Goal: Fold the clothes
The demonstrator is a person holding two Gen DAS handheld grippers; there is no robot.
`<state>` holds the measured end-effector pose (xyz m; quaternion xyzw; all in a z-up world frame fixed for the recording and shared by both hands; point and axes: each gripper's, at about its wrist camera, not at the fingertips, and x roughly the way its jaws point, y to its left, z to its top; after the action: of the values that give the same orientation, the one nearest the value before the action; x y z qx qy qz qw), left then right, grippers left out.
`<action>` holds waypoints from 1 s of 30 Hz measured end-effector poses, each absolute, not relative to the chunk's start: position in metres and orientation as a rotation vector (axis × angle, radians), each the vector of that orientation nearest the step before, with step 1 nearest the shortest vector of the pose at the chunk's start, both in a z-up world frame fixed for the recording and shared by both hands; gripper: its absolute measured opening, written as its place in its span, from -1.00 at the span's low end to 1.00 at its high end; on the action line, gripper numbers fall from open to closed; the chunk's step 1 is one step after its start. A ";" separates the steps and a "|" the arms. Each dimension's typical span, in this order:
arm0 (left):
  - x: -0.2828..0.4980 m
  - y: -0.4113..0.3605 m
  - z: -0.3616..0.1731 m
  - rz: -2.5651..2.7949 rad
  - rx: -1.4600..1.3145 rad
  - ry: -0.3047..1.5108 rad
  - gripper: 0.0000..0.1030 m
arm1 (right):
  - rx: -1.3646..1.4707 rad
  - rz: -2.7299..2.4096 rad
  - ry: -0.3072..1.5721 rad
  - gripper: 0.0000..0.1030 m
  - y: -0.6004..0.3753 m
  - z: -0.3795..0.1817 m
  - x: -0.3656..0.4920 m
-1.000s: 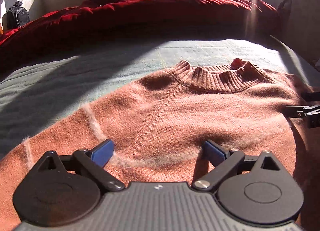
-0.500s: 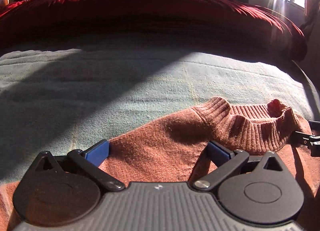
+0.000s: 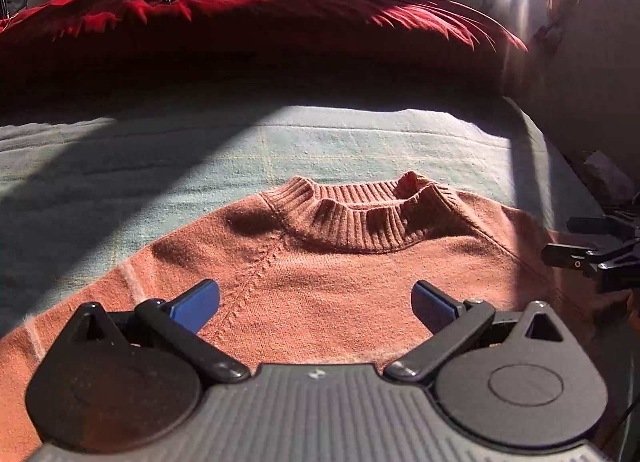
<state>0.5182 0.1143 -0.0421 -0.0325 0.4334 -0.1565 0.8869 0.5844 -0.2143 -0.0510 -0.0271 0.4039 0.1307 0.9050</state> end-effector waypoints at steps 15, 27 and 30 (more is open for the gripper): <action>0.500 0.071 -0.106 -0.460 0.132 0.834 0.98 | 0.008 0.112 0.832 1.00 -0.268 -0.120 0.557; 0.590 0.078 -0.110 -0.407 -0.036 0.773 0.98 | 0.062 0.121 0.787 1.00 -0.279 -0.124 0.592; 0.608 0.077 -0.108 -0.376 -0.042 0.781 0.98 | 0.058 0.112 0.787 1.00 -0.279 -0.125 0.599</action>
<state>0.6080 0.0774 -0.1077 -0.0205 0.3782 -0.1821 0.9074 0.5986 -0.2793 -0.1247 0.0282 0.3833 0.0544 0.9216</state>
